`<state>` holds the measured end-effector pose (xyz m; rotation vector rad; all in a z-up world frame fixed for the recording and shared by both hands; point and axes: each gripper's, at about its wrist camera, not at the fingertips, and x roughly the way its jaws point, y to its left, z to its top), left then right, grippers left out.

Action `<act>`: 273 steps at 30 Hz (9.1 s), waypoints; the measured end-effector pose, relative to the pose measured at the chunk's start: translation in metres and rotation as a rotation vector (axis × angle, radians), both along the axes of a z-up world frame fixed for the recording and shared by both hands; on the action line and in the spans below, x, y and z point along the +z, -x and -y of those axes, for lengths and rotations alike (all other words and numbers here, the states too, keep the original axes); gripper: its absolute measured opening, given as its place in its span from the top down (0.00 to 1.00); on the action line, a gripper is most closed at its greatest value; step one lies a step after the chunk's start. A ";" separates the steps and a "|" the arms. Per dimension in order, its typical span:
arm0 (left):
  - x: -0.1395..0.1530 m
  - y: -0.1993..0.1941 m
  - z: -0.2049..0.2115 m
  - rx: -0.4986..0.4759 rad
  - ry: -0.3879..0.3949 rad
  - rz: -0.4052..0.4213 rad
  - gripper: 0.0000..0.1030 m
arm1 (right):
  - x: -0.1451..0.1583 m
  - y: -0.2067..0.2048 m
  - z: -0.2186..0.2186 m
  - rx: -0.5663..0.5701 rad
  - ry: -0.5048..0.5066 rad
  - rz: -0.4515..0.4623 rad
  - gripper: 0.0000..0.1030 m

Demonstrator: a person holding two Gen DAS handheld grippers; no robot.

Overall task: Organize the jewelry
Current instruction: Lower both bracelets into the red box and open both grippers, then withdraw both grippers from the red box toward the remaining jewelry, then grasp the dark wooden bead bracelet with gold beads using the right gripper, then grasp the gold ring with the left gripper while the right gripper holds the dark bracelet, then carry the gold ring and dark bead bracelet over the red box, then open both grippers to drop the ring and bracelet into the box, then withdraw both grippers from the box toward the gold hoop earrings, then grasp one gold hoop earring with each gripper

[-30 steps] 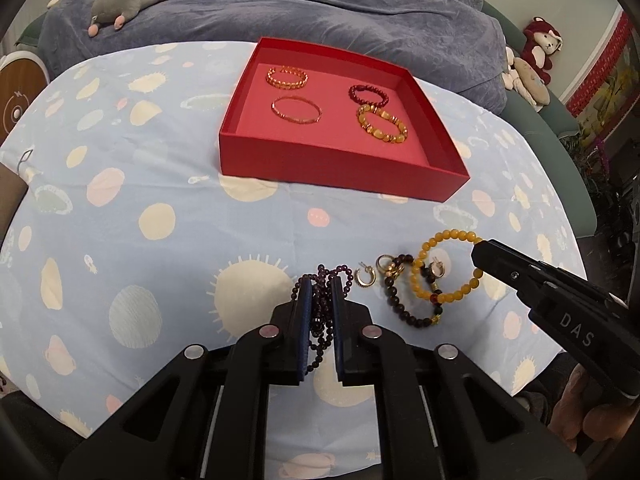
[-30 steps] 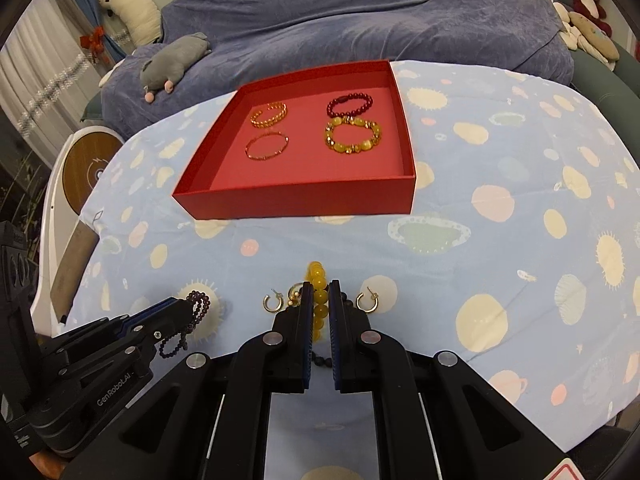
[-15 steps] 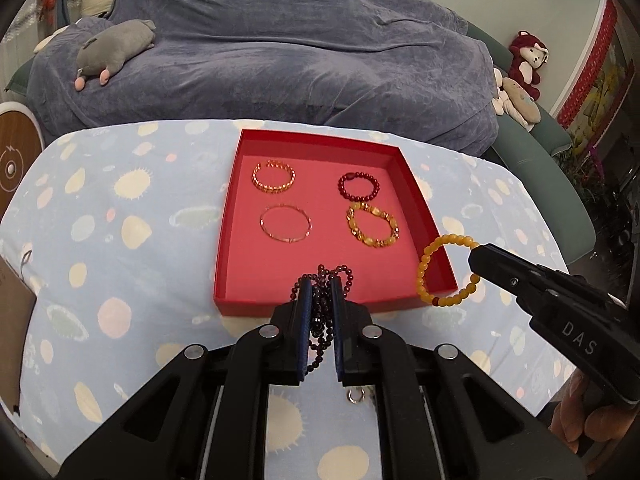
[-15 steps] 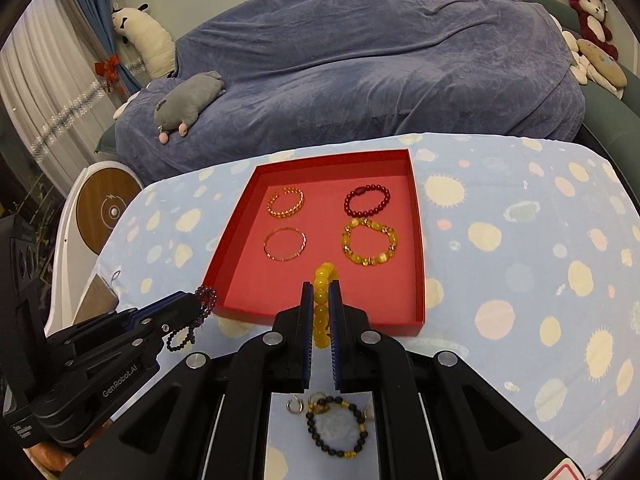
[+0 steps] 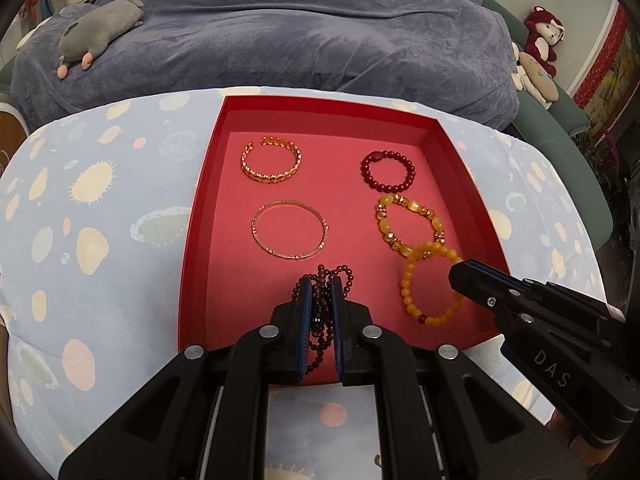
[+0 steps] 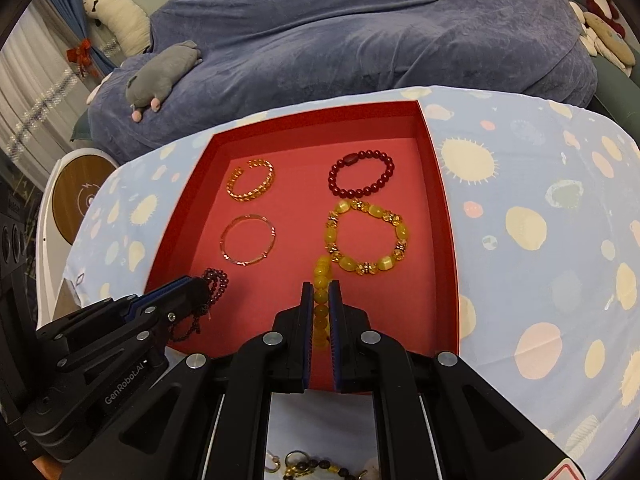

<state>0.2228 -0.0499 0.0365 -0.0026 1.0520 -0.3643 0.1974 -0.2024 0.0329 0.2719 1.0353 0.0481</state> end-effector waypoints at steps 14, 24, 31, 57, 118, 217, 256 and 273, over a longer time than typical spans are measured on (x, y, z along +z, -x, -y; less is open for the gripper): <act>-0.014 -0.006 -0.012 0.091 0.003 0.018 0.61 | -0.008 0.005 0.010 -0.036 0.072 0.017 0.85; 0.006 0.015 -0.018 0.088 0.015 0.056 0.60 | 0.009 0.033 0.014 -0.048 0.066 0.042 0.79; 0.013 0.047 -0.023 0.090 0.010 0.070 0.60 | 0.013 0.066 0.016 -0.056 0.062 0.031 0.79; -0.019 0.145 -0.045 0.118 -0.026 -0.020 0.60 | -0.038 0.153 -0.020 0.008 0.058 -0.110 0.79; -0.043 0.160 0.097 -0.141 -0.030 -0.076 0.66 | -0.024 0.205 0.066 -0.162 -0.031 -0.084 0.92; -0.019 -0.092 0.015 -0.017 -0.069 -0.022 0.91 | -0.003 -0.081 -0.001 0.013 0.021 0.016 0.91; 0.007 0.103 -0.031 0.084 -0.040 0.023 0.36 | -0.010 0.129 -0.004 0.009 0.110 -0.044 0.66; -0.021 0.130 -0.032 0.085 -0.071 -0.026 0.36 | -0.040 0.127 -0.008 0.012 0.130 -0.092 0.66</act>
